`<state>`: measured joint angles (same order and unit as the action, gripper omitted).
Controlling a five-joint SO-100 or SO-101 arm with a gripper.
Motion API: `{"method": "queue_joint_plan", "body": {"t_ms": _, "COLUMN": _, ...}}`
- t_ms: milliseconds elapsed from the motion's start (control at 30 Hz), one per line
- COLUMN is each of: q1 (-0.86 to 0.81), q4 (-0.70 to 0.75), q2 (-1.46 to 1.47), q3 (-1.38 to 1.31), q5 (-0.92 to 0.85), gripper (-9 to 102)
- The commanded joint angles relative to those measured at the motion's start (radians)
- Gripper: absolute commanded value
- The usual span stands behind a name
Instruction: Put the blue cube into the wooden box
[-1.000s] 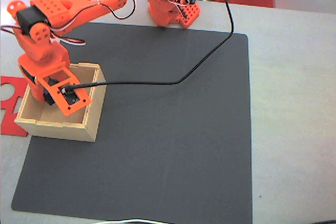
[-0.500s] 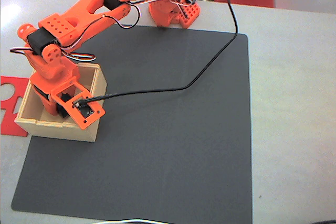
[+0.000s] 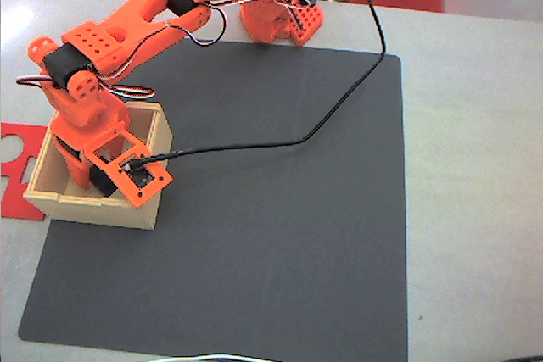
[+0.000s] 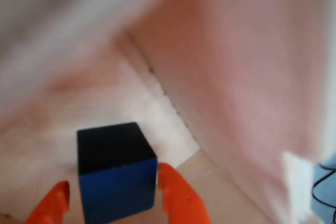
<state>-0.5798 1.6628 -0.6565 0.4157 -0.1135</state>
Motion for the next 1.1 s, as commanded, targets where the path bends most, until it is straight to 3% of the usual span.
{"method": "queue_joint_plan", "body": {"t_ms": 0, "q1": 0.017, "q4": 0.025, "q2": -0.127, "q3": -0.043, "q5": -0.009, "gripper": 16}}
{"method": "queue_joint_plan", "body": {"t_ms": 133, "q1": 0.046, "q4": 0.141, "q2": -0.132, "q3": -0.319, "q5": -0.009, "gripper": 6}}
{"method": "queue_joint_plan", "body": {"t_ms": 233, "q1": 0.071, "q4": 0.143, "q2": -0.250, "q3": -0.311, "q5": -0.011, "gripper": 0}}
{"method": "queue_joint_plan", "body": {"t_ms": 433, "q1": 0.109, "q4": 0.144, "q2": -0.534, "q3": -0.268, "q5": -0.017, "gripper": 0}}
{"method": "queue_joint_plan", "body": {"t_ms": 733, "q1": 0.310, "q4": 0.143, "q2": -1.250, "q3": 0.058, "q5": -0.147, "gripper": 0}}
{"method": "queue_joint_plan", "body": {"t_ms": 900, "q1": 0.425, "q4": 0.110, "q2": -1.672, "q3": 0.377, "q5": -0.221, "gripper": 0}}
{"method": "queue_joint_plan", "body": {"t_ms": 1067, "q1": 0.434, "q4": 0.072, "q2": -2.039, "q3": 0.698, "q5": -0.319, "gripper": 0}}
